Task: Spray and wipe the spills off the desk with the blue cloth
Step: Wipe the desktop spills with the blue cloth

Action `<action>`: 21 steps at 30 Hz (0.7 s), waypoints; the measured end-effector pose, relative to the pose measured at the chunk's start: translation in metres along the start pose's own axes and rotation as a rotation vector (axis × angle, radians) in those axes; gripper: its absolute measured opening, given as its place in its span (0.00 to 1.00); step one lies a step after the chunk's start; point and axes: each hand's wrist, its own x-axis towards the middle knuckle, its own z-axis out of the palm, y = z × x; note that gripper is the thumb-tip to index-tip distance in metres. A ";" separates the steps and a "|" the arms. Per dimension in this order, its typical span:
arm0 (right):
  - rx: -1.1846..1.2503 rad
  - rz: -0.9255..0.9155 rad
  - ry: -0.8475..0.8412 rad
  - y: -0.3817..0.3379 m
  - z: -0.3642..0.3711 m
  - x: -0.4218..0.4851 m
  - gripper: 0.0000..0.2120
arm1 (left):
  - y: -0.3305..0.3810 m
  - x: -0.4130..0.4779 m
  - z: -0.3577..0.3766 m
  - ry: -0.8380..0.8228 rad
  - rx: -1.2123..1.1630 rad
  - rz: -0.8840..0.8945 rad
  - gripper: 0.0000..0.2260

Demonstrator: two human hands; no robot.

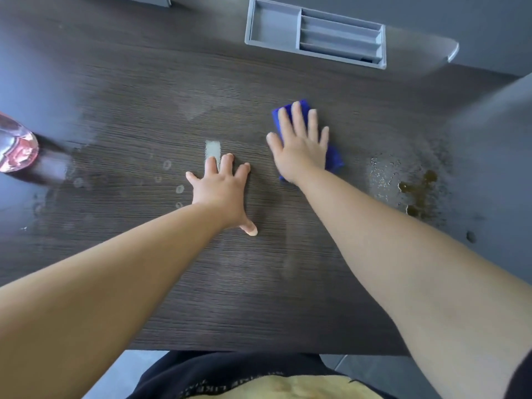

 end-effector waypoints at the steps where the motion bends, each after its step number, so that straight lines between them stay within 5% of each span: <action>1: -0.038 -0.149 -0.016 0.001 0.002 -0.013 0.26 | 0.000 0.000 0.000 0.001 -0.001 0.000 0.57; 4: -0.179 -0.478 -0.046 0.040 0.002 -0.029 0.26 | 0.000 0.000 0.002 0.002 0.005 -0.001 0.57; 10: -0.004 0.145 0.032 0.037 0.007 -0.036 0.26 | 0.000 -0.003 0.002 0.014 -0.003 0.005 0.57; 16: -0.161 -0.373 -0.024 0.056 0.014 -0.082 0.27 | 0.008 -0.006 0.001 -0.003 -0.032 0.001 0.55; 21: 0.023 0.185 0.028 0.064 0.014 -0.074 0.26 | 0.038 -0.008 0.005 0.074 -0.097 0.118 0.42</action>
